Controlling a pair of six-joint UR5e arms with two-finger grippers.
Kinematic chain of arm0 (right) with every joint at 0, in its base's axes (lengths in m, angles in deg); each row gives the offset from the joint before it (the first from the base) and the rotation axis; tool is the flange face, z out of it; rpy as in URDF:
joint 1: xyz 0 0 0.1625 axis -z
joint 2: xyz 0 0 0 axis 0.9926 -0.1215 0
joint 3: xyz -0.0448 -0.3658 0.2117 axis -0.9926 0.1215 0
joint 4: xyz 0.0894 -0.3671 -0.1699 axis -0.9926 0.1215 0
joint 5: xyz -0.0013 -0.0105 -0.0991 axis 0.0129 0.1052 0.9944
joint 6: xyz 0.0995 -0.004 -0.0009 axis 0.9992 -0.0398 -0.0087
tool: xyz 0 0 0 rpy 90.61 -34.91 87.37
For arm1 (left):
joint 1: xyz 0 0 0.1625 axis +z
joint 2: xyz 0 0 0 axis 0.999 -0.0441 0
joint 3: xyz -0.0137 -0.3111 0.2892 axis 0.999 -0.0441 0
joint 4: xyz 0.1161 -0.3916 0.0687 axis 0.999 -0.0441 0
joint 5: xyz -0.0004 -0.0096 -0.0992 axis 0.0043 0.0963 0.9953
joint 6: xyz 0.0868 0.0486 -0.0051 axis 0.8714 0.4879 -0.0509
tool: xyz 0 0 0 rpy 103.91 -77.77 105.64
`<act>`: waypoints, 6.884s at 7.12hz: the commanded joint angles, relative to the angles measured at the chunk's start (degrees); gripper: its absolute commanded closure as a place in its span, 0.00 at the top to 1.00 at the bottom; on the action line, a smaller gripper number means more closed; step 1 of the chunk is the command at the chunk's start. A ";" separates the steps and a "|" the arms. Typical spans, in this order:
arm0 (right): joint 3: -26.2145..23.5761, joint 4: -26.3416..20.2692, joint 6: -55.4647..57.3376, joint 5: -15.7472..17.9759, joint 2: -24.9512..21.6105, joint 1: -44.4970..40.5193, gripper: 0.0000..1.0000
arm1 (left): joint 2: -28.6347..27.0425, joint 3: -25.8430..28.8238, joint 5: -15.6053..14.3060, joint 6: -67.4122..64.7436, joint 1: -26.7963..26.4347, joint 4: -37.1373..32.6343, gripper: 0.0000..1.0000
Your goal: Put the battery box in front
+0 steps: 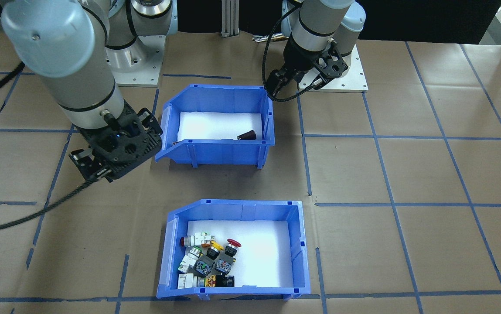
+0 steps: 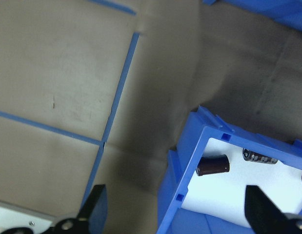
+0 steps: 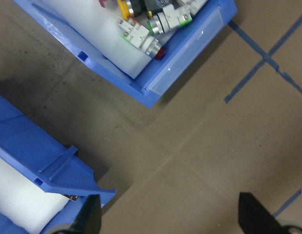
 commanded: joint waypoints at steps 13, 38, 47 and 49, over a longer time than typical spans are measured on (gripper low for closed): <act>2.97 16.29 -25.36 0.63 20.61 -19.31 1.00 | -10.08 -14.93 -2.74 -59.48 -21.10 33.08 0.83; -33.57 20.65 -62.45 1.33 -18.99 18.92 0.00 | -30.63 15.54 2.01 -28.77 7.67 25.89 0.00; -49.00 27.54 -62.88 1.59 -30.54 20.77 0.00 | -39.88 23.83 0.96 -47.20 -4.57 30.56 0.24; -49.09 27.28 -62.88 1.68 -30.63 20.77 0.00 | -39.46 23.57 0.25 -46.66 -4.84 29.51 1.00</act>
